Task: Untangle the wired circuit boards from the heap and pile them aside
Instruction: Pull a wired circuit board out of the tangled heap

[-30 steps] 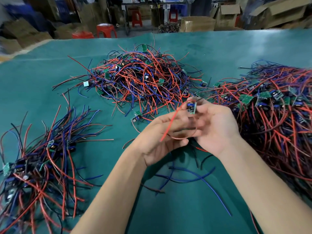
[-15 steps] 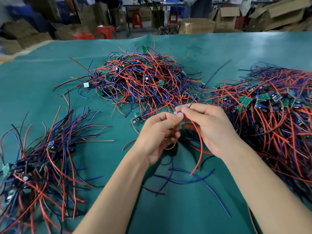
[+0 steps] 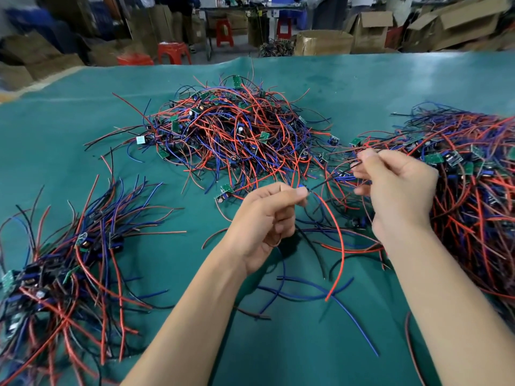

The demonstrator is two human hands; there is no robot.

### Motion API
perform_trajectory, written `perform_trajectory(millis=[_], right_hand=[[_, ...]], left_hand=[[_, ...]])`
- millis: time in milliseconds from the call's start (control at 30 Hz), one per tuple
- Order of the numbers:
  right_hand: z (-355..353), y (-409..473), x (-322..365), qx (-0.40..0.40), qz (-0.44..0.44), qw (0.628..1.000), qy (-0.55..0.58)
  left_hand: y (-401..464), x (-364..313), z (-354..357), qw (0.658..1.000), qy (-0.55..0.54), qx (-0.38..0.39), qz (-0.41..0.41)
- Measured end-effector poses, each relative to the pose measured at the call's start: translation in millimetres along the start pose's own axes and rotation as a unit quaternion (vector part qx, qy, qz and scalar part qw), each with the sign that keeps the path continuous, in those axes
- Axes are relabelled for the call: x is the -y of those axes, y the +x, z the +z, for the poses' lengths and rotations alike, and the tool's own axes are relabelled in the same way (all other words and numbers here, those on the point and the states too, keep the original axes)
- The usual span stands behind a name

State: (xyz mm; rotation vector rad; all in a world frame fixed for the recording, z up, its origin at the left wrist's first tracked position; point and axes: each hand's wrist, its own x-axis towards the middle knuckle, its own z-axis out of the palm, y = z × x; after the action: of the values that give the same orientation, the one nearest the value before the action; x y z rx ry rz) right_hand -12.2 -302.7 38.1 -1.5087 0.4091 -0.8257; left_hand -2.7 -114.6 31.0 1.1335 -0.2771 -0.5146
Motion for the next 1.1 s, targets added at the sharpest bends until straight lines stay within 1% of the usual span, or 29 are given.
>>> perform_trajectory(millis=[33, 67, 100, 167, 233, 267, 333, 400, 500, 667, 833, 933, 1000, 1100], right_hand=[[0, 0, 3, 0.001, 0.019, 0.999, 0.034], [1, -1, 6, 0.021, 0.047, 0.997, 0.063], [3, -3, 9, 0.065, 0.082, 0.991, 0.086], [10, -13, 10, 0.205, 0.145, 0.963, 0.097], [17, -25, 5, 0.334, 0.137, 0.932, 0.033], [18, -28, 3, 0.375, 0.123, 0.919, 0.016], [19, -29, 2, 0.407, 0.117, 0.905, 0.038], [17, -27, 1, 0.414, 0.116, 0.9, 0.071], [18, -29, 0, 0.364, 0.099, 0.925, 0.047], [22, -33, 1, 0.31, 0.102, 0.94, 0.096], [25, -33, 4, 0.259, 0.066, 0.962, 0.049], [17, -22, 8, 0.173, 0.078, 0.98, 0.052], [8, -11, 7, 0.11, 0.069, 0.991, 0.041], [2, 0, 5, 0.002, 0.056, 0.996, 0.07]], left_hand=[[0, -2, -2, 1.0, -0.016, -0.007, 0.003], [1, -3, -4, 0.999, -0.034, -0.017, 0.005], [1, -4, -5, 0.998, -0.053, -0.025, 0.006], [3, -3, -7, 0.997, -0.075, -0.035, 0.0], [3, -2, -8, 0.998, -0.057, -0.036, -0.017], [3, -1, -8, 0.998, -0.039, -0.038, -0.026], [3, -1, -10, 0.998, -0.012, -0.042, -0.035], [2, -1, -11, 0.999, -0.009, -0.034, -0.033], [2, -1, -10, 0.999, -0.006, -0.027, -0.031], [1, -1, -10, 1.0, 0.006, -0.022, -0.018], [2, 0, -6, 0.999, 0.019, -0.05, 0.012], [2, -1, -5, 0.998, 0.029, -0.037, 0.032], [1, 1, -2, 0.998, 0.045, -0.018, 0.035], [0, 2, 0, 0.998, 0.054, 0.004, 0.032]])
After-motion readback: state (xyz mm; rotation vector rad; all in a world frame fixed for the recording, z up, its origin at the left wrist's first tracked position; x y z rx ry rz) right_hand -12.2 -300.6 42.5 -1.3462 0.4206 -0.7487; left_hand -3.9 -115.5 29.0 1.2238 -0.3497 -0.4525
